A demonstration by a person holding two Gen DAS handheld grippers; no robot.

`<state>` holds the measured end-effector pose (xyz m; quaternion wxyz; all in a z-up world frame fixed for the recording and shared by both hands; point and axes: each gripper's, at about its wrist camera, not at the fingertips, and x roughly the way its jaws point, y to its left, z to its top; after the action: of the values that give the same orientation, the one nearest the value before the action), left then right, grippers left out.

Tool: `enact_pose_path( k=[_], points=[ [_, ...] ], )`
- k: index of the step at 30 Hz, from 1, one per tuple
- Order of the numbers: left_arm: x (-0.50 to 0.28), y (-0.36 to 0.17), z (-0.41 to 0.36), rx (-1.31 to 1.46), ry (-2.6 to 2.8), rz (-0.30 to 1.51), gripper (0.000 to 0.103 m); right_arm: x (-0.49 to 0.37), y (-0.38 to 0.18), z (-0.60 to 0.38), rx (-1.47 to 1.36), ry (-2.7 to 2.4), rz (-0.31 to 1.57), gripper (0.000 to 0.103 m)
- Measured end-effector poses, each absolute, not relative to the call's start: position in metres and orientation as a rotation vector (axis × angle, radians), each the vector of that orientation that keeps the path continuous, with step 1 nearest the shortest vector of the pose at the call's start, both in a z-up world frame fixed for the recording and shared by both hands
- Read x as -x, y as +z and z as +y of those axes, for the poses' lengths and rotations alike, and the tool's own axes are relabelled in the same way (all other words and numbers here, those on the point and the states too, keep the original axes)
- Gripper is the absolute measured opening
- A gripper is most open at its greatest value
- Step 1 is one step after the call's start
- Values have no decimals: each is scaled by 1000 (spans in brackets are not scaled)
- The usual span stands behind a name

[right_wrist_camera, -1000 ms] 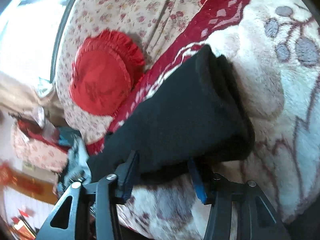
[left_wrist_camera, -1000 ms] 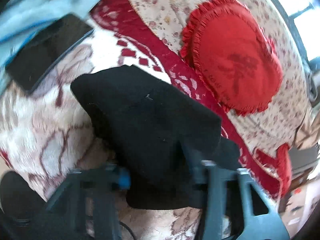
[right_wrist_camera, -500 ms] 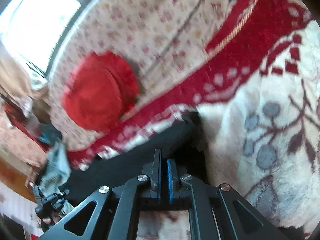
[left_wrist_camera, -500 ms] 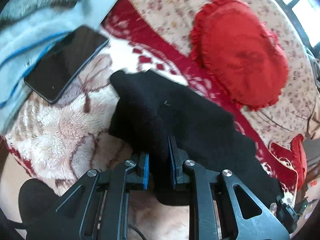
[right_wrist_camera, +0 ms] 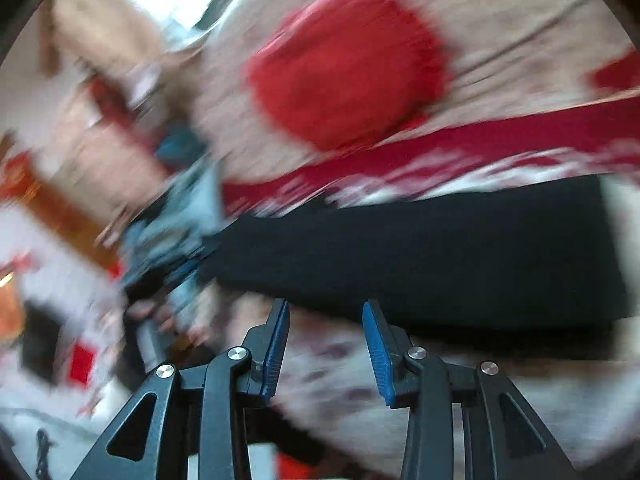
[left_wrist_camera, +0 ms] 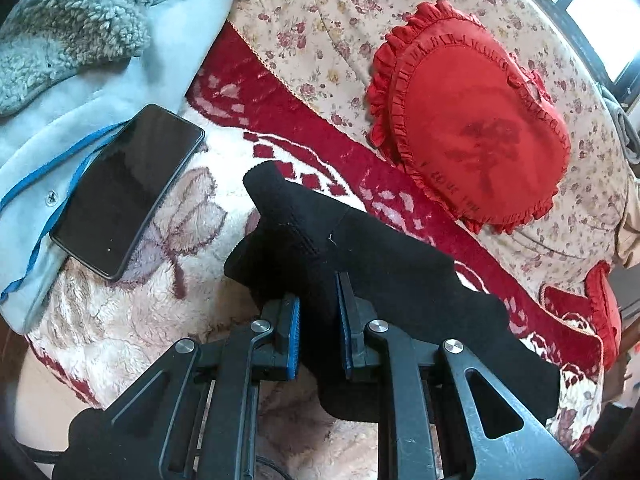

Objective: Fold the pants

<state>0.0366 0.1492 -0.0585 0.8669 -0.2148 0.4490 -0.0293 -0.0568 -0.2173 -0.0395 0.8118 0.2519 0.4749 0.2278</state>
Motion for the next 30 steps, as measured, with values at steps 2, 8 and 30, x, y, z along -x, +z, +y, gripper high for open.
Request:
enact_pose_path(
  k=[2,8,30],
  points=[
    [-32,-53,152,459,-79,926,14,55,-57,-199,-525,505,1071,36],
    [-23,-70,168,549,-85,973,15,54,-77,-205,-541,438,1130,37],
    [8,-61,223,476,46,979,24,-79,-96,62,104,778,1042,31]
  ],
)
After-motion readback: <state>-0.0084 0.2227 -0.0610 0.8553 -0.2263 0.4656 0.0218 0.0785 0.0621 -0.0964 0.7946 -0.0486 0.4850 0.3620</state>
